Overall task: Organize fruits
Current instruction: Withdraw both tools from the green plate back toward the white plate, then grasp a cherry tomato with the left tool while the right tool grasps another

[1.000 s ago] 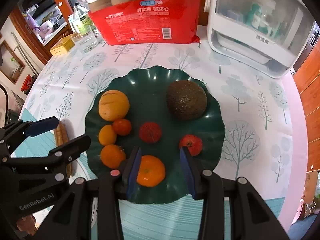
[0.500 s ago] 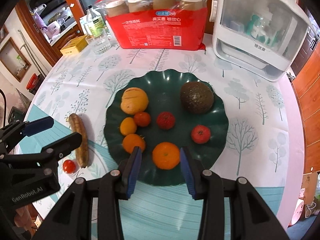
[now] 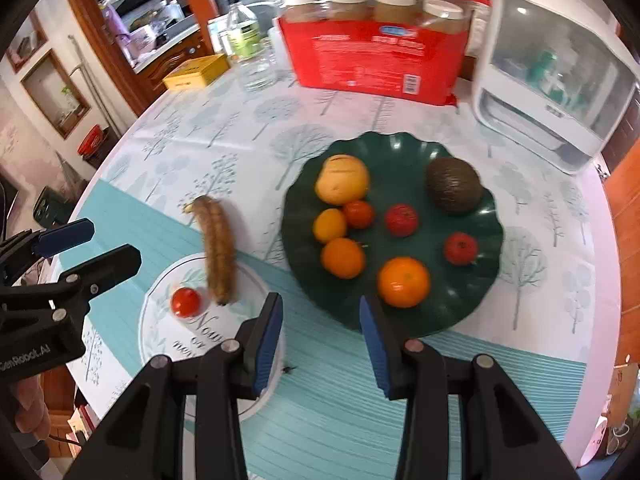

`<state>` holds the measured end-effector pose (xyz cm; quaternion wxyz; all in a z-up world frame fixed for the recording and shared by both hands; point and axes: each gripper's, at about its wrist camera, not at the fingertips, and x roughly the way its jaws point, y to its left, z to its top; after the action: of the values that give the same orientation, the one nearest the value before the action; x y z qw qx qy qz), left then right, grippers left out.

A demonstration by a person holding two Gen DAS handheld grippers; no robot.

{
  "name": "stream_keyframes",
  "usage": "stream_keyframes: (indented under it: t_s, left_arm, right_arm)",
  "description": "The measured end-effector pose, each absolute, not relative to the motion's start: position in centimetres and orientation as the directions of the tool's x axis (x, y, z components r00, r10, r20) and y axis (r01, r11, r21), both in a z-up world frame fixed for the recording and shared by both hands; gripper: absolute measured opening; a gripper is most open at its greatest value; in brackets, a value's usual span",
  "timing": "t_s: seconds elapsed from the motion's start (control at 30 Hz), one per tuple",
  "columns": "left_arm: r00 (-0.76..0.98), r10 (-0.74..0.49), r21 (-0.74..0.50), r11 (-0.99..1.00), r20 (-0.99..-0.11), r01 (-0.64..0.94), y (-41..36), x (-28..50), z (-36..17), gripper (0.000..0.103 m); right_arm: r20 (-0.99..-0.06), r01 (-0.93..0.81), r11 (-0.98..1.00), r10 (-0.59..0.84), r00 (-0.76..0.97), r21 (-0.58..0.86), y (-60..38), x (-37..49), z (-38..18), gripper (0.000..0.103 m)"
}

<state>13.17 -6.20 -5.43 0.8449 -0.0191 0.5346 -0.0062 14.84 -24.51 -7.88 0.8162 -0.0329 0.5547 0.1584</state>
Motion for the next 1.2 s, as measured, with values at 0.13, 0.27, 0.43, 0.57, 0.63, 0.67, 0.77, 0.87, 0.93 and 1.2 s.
stream_keyframes:
  t_s: [0.13, 0.27, 0.43, 0.57, 0.63, 0.67, 0.77, 0.87, 0.93, 1.2]
  left_arm:
    - [0.414, -0.028, -0.05, 0.998, -0.91, -0.043, -4.5, 11.5, -6.2, 0.079]
    - [0.379, -0.026, -0.057, 0.996, -0.925, -0.071, -3.2, 10.3, -7.9, 0.079]
    - [0.324, -0.024, -0.058, 0.994, -0.946, -0.094, -2.6, 8.8, -10.9, 0.079]
    - [0.286, -0.028, -0.058, 0.994, -0.958, -0.097, -2.7, 7.9, -13.3, 0.079]
    - [0.271, -0.037, -0.063, 0.994, -0.962, -0.09, -3.0, 7.5, -14.6, 0.079]
    - [0.266, -0.037, -0.062, 0.994, -0.963, -0.088, -3.1, 7.4, -15.1, 0.079]
    - [0.242, -0.044, -0.067, 0.994, -0.969, -0.087, -3.6, 6.9, -16.7, 0.078]
    - [0.226, -0.063, -0.084, 0.993, -0.972, -0.082, -4.1, 6.6, -17.7, 0.073]
    - [0.224, -0.072, -0.09, 0.993, -0.972, -0.07, -4.6, 6.4, -18.1, 0.07]
    - [0.203, -0.106, -0.115, 0.993, -0.973, -0.033, -5.8, 5.8, -19.2, 0.041]
  right_arm:
    - [-0.918, -0.329, 0.936, 0.236, 0.318, 0.127, -22.7, 14.2, -8.3, 0.041]
    - [-0.922, -0.353, 0.926, 0.245, 0.302, 0.13, -21.2, 13.7, -8.9, 0.041]
    - [-0.928, -0.367, 0.919, 0.256, 0.271, 0.146, -19.7, 13.2, -10.1, 0.041]
    - [-0.932, -0.367, 0.916, 0.264, 0.247, 0.161, -18.9, 13.0, -11.3, 0.041]
    - [-0.934, -0.363, 0.916, 0.266, 0.237, 0.169, -18.7, 13.0, -11.8, 0.041]
    - [-0.936, -0.359, 0.917, 0.266, 0.233, 0.172, -18.6, 13.1, -12.0, 0.041]
    - [-0.938, -0.348, 0.92, 0.27, 0.219, 0.183, -18.6, 13.2, -12.7, 0.041]
    - [-0.939, -0.34, 0.92, 0.276, 0.204, 0.196, -18.5, 13.2, -13.3, 0.041]
    - [-0.94, -0.337, 0.92, 0.278, 0.196, 0.202, -18.4, 13.2, -13.7, 0.041]
    - [-0.939, -0.332, 0.916, 0.296, 0.177, 0.226, -17.8, 13.4, -14.4, 0.041]
